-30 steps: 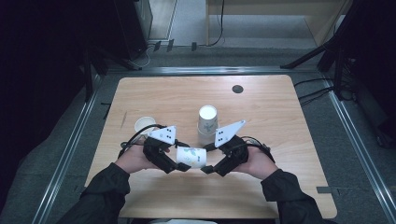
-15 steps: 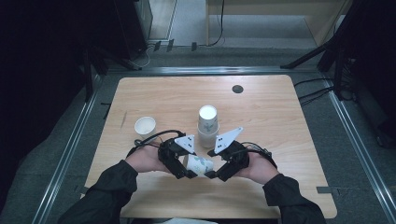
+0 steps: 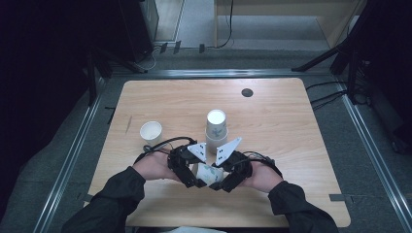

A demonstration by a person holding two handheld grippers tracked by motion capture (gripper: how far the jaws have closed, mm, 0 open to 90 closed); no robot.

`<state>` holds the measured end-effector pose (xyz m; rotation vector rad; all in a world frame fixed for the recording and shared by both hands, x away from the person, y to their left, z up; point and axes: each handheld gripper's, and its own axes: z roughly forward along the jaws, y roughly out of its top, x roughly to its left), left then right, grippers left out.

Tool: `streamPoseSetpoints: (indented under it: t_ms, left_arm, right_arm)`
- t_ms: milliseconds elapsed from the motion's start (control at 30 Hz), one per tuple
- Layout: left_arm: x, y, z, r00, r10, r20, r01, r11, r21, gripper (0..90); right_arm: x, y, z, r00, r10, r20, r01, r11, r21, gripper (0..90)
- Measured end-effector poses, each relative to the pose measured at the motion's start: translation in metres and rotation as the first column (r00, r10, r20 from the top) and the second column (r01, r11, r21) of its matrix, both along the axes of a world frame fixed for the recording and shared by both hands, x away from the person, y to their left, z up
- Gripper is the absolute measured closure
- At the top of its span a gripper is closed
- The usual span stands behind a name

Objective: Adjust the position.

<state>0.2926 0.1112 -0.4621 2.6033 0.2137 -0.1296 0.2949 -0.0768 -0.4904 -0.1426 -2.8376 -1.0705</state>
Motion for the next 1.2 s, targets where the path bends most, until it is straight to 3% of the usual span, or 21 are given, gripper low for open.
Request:
streamPoseSetpoints:
  t_ms: [133, 333, 467, 667, 767, 933, 1200]
  left_arm:
    - [0.000, 0.000, 0.000, 1.0000, -0.001, 0.000, 0.001, 1.0000, -0.003, 26.9]
    - [0.001, 0.003, -0.001, 0.9998, -0.019, 0.009, 0.020, 0.9992, -0.035, 23.9]
    - [0.002, 0.005, 0.000, 0.9998, 0.001, 0.018, 0.000, 0.9980, -0.063, 17.0]
    - [0.004, 0.012, 0.006, 0.9983, 0.038, 0.044, -0.032, 0.9931, -0.113, 13.4]
    - [0.005, 0.018, 0.011, 0.9969, 0.060, 0.051, -0.052, 0.9870, -0.152, 13.4]
    - [0.008, 0.028, 0.017, 0.9943, 0.104, 0.020, -0.097, 0.9674, -0.234, 13.5]
    - [0.004, 0.040, 0.021, 0.9886, 0.150, 0.015, -0.139, 0.9450, -0.296, 13.5]
  right_arm:
    - [-0.002, 0.001, 0.001, 0.9999, 0.013, 0.000, -0.013, 1.000, 0.005, 33.6]
    - [-0.003, 0.001, 0.002, 0.9999, 0.013, 0.008, -0.013, 1.000, 0.003, 34.5]
    - [-0.002, -0.002, 0.006, 0.9999, 0.003, 0.013, -0.003, 1.000, 0.016, 34.3]
    - [0.001, -0.011, 0.014, 0.9991, -0.023, 0.035, 0.021, 0.999, 0.046, 34.3]
    - [0.003, -0.016, 0.019, 0.9985, -0.030, 0.047, 0.026, 0.997, 0.072, 34.2]
    - [0.006, -0.022, 0.026, 0.9972, -0.039, 0.065, 0.031, 0.993, 0.113, 34.2]
    - [0.010, -0.026, 0.034, 0.9966, -0.046, 0.069, 0.034, 0.987, 0.159, 34.2]
